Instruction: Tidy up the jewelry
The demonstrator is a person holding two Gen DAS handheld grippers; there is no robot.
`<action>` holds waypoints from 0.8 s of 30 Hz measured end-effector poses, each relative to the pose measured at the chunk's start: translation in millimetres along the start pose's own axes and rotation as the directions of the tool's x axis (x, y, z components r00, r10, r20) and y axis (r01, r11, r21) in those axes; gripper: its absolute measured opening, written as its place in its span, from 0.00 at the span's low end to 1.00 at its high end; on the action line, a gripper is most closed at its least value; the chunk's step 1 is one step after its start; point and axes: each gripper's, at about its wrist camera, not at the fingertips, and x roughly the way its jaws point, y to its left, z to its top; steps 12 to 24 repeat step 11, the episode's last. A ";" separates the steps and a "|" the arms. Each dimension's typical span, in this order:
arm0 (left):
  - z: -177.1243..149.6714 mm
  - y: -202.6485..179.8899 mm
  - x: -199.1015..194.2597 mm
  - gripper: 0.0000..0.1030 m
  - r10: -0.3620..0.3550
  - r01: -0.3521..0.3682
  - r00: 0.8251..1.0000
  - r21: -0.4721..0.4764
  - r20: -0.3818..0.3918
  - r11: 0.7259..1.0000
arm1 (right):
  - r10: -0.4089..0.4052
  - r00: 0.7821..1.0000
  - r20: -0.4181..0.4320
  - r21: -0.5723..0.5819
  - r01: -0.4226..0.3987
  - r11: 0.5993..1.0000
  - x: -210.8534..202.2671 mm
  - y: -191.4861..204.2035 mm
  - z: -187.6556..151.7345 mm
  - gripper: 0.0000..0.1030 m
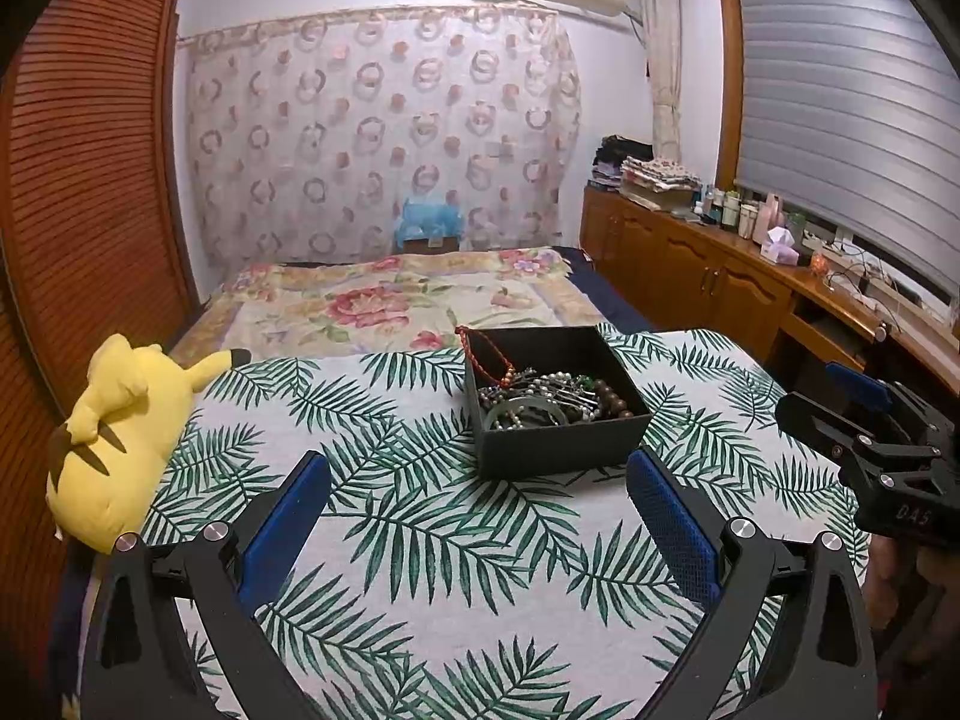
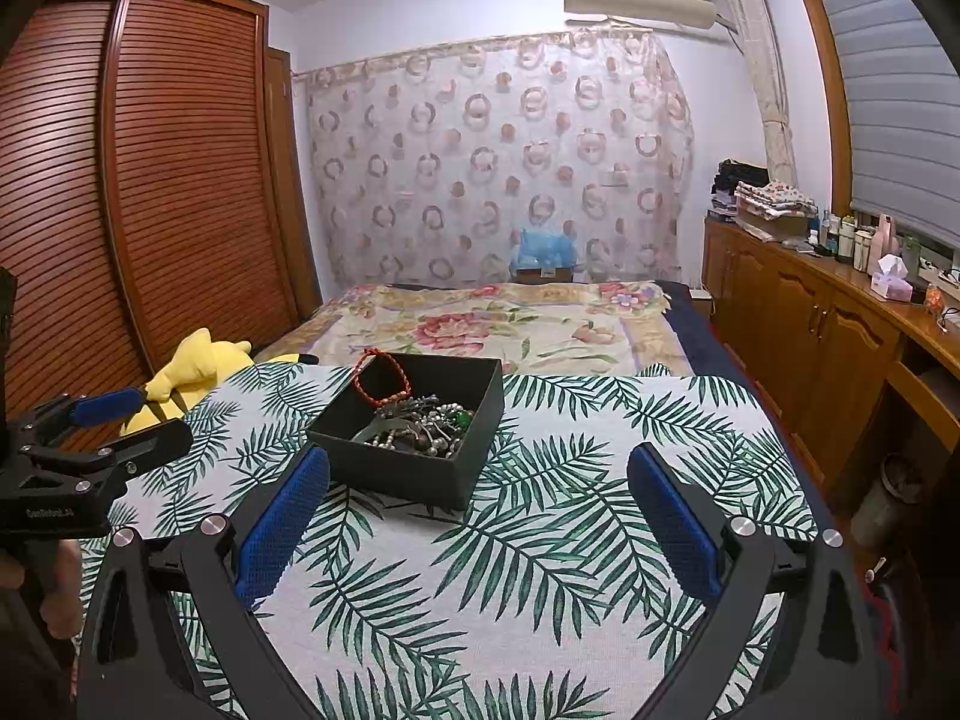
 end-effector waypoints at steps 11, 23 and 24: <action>2.8 -1.6 -3.4 0.92 0.000 0.000 1.000 -0.001 0.001 1.000 | -0.001 1.000 0.001 0.000 0.001 1.000 0.2 -0.1 -0.3 0.97; 2.8 -1.6 -3.4 0.92 0.000 0.000 1.000 -0.001 0.001 1.000 | -0.001 1.000 0.001 0.000 0.001 1.000 0.2 -0.1 -0.3 0.97; 2.8 -1.6 -3.4 0.92 0.000 0.000 1.000 -0.001 0.001 1.000 | -0.001 1.000 0.001 0.000 0.001 1.000 0.2 -0.1 -0.3 0.97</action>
